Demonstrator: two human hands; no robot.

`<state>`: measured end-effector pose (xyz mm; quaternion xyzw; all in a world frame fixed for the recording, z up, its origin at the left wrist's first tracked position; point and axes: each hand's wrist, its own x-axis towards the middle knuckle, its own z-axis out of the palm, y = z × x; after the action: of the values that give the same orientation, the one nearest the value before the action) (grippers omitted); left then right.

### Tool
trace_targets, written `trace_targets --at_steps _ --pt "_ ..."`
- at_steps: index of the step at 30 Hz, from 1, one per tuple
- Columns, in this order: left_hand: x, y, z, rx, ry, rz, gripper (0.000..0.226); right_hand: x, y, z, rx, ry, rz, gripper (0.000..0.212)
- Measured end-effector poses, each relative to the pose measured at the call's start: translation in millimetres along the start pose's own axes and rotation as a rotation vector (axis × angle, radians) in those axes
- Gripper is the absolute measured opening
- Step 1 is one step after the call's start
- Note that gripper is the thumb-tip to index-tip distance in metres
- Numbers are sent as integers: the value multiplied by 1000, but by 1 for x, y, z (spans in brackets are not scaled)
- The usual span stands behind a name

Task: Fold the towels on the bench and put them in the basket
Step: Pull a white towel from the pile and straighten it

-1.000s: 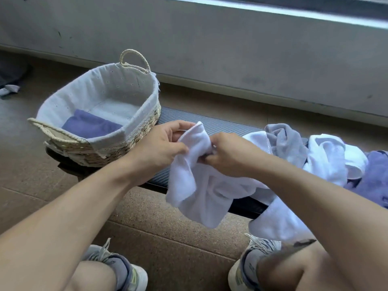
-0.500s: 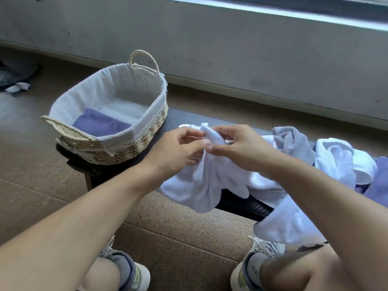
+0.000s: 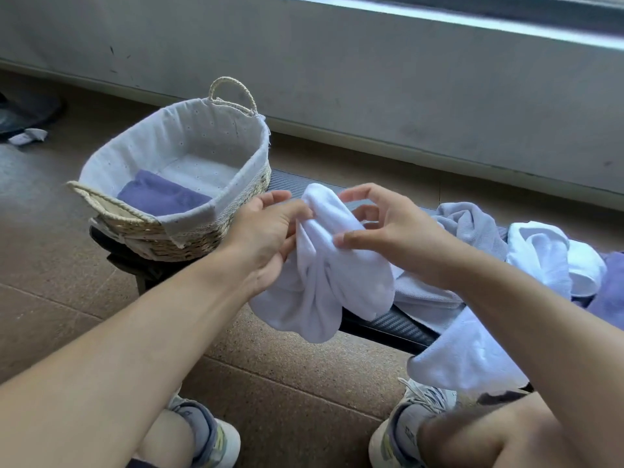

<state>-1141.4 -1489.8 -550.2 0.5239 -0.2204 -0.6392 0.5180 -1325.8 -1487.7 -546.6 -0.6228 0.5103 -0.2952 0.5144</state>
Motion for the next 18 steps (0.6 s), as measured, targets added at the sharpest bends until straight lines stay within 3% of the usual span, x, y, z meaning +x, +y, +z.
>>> trace_targets --at_steps 5,8,13,18 --pt "12 6 -7 82 90 100 33 -3 9 0 -495 -181 -20 18" --pt "10 -4 -5 154 14 91 39 -4 4 8 -178 -48 -36 13" --pt "1 -10 0 66 -125 62 34 -3 -9 13 276 320 76 32" --pt "10 -6 -5 -51 55 100 22 -8 -24 -2 530 669 -104 29"
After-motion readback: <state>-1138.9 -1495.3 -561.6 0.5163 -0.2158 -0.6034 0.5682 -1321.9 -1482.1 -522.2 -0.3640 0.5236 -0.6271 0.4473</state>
